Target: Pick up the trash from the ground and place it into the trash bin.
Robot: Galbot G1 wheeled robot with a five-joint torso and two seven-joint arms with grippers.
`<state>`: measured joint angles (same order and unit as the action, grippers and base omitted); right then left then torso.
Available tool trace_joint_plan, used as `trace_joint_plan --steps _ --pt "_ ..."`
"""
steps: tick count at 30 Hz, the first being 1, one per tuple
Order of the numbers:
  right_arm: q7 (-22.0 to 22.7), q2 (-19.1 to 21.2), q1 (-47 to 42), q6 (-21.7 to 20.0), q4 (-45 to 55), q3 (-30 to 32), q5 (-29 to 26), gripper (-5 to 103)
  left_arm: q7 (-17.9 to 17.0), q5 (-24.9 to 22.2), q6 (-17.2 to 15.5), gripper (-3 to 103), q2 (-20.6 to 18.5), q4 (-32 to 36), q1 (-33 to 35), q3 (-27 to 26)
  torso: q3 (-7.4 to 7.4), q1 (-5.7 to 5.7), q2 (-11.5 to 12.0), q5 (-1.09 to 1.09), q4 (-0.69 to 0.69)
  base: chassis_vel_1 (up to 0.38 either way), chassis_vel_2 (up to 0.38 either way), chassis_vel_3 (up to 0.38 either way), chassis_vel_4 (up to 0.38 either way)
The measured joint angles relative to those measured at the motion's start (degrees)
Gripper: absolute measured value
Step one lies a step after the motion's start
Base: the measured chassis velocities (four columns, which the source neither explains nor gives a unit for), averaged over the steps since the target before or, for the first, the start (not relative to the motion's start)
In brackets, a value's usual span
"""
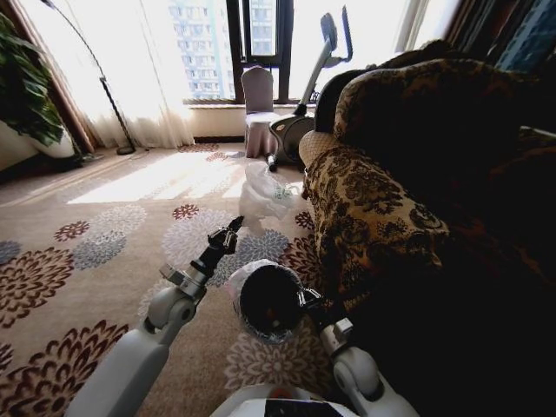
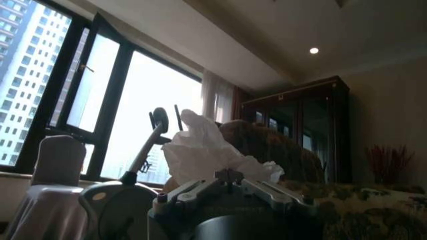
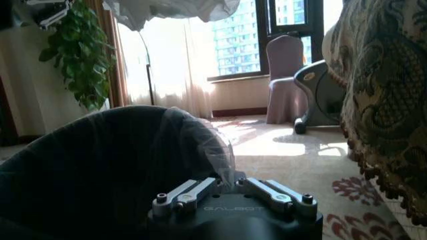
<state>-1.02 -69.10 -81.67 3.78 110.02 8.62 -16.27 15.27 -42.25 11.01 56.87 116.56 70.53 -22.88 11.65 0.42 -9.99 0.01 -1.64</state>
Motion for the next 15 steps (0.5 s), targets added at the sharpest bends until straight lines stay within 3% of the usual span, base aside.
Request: trace_joint_plan --steps 6,15 --pt "0.0 -0.1 0.4 0.1 -0.7 0.0 0.0 4 0.2 0.0 0.1 0 0.0 0.1 0.2 -0.1 -0.01 -0.01 0.0 -0.02 -0.01 0.200 0.194 -0.214 -0.187" --pt "0.1 -0.4 2.3 -0.1 -2.8 -0.2 -0.8 4 1.3 -0.5 0.2 0 -0.9 1.8 1.9 -1.3 -0.02 -0.02 0.0 -0.04 -0.01 0.307 0.295 -0.307 -0.287"
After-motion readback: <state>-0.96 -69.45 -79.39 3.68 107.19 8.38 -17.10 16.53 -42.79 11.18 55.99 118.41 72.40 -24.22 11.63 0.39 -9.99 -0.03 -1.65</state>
